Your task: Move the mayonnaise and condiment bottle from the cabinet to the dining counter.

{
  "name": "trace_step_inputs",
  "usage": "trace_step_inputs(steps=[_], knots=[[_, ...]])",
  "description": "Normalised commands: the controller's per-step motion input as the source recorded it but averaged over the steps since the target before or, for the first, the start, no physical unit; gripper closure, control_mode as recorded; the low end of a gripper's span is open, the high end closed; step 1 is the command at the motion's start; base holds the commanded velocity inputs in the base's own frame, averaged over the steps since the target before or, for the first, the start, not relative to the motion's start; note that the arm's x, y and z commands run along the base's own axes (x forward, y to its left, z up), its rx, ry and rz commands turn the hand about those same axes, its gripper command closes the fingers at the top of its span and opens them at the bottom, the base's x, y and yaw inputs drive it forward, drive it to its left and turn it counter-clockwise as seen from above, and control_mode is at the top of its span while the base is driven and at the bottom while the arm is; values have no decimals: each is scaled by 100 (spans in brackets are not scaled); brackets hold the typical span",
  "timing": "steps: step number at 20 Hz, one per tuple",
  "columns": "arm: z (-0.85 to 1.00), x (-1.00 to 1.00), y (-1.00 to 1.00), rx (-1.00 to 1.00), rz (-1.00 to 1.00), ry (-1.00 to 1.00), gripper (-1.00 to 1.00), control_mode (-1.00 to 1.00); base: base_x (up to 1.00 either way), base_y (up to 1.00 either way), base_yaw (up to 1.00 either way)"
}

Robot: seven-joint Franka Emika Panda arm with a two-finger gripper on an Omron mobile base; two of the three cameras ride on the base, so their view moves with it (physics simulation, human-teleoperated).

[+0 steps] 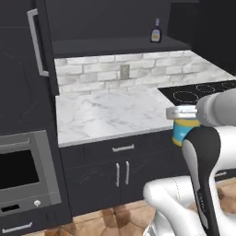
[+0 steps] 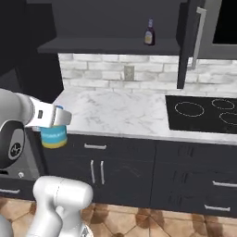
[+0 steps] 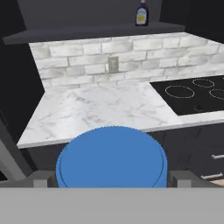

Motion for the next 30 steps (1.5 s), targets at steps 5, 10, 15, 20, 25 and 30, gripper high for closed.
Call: trace_step_inputs(steps=[5, 10, 15, 20, 25, 30], knots=[[0, 0, 0, 0, 0, 0, 100, 100, -1, -6, -90], [0, 0, 0, 0, 0, 0, 100, 100, 0, -13, -96], [0, 0, 0, 0, 0, 0, 100, 100, 0, -15, -97], [0, 0, 0, 0, 0, 0, 100, 100, 0, -24, -94], [0, 0, 0, 0, 0, 0, 100, 100, 0, -34, -90], [0, 0, 0, 0, 0, 0, 100, 100, 0, -30, -90]])
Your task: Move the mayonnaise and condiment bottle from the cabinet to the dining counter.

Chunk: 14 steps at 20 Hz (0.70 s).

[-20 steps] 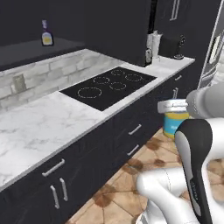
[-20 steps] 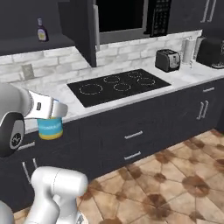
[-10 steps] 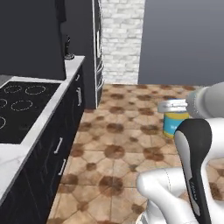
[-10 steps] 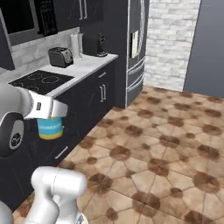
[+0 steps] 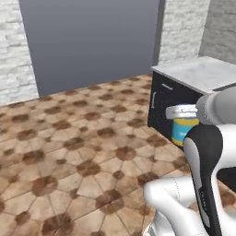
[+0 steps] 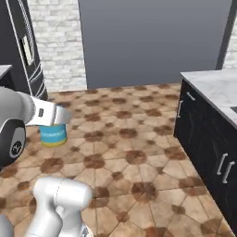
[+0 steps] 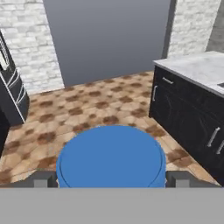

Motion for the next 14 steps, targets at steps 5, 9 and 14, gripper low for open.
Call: trace_step_inputs(steps=[5, 9, 14], knots=[[0, 0, 0, 0, 0, 0, 100, 100, 0, -31, -88], [0, 0, 0, 0, 0, 0, 100, 100, 0, -39, -85], [0, 0, 0, 0, 0, 0, 100, 100, 0, -32, -82]])
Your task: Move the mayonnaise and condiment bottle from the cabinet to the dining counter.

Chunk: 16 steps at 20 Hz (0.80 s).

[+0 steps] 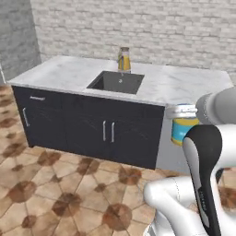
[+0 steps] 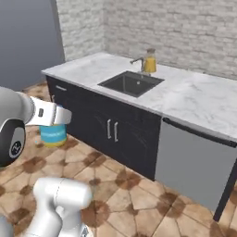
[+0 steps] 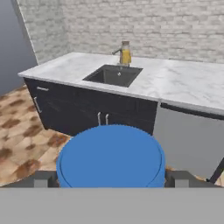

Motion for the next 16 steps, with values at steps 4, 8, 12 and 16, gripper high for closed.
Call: trace_step_inputs(steps=[4, 8, 12, 16], knots=[[0, 0, 0, 0, 0, 0, 100, 100, 0, -28, -74], [0, 0, 0, 0, 0, 0, 100, 100, 5, -44, -52], [0, 0, 0, 0, 0, 0, 100, 100, 12, -88, -11], [0, 0, 0, 0, 0, 0, 100, 100, 15, -100, 0]])
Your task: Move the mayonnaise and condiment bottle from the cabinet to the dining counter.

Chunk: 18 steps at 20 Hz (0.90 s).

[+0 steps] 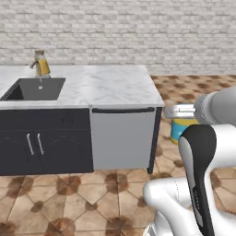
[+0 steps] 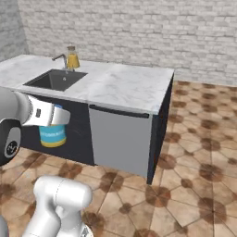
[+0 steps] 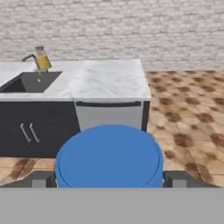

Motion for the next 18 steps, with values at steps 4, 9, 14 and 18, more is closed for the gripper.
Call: trace_step_inputs(steps=[4, 9, 14, 18], knots=[[0, 0, 0, 0, 0, 0, 100, 100, 26, -100, 0], [0, 0, 0, 0, 0, 0, 100, 100, 64, -100, 0], [0, 0, 0, 0, 0, 0, 100, 100, 100, -100, -4], [0, 0, 0, 0, 0, 0, 100, 100, 100, -100, -2]])
